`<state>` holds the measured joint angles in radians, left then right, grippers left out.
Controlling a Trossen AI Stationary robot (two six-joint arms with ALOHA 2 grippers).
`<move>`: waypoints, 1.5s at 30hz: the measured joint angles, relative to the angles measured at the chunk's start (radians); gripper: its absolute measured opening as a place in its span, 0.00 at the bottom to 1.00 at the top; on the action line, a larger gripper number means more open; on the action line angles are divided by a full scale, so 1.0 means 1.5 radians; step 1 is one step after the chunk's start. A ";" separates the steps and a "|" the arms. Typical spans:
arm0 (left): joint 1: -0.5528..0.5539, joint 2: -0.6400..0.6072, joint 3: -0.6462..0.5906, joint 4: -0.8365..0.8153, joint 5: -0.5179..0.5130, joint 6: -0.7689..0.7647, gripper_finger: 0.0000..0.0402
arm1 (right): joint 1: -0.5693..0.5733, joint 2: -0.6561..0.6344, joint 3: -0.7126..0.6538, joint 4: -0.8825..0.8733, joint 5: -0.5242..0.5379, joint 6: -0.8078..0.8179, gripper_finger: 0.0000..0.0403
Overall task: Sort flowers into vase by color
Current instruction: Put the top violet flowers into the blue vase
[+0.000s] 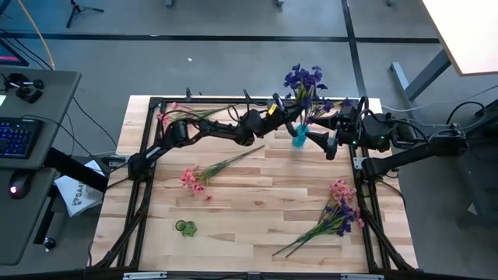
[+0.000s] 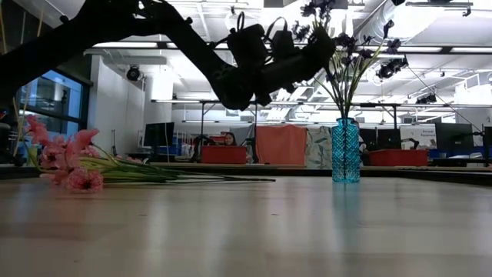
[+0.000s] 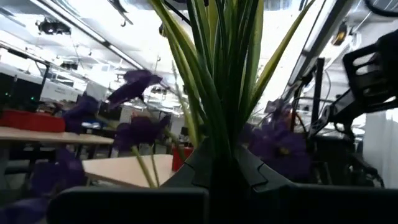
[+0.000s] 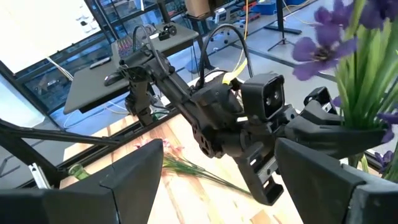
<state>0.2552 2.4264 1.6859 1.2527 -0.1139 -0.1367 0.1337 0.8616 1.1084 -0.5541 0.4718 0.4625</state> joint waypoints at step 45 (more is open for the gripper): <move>0.005 0.024 0.010 -0.066 0.055 0.024 0.02 | -0.001 0.002 0.000 0.049 0.038 -0.042 0.76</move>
<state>0.2622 2.4619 1.7004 1.1530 -0.0318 -0.1005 0.1329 0.8642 1.1088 -0.4808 0.5281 0.3988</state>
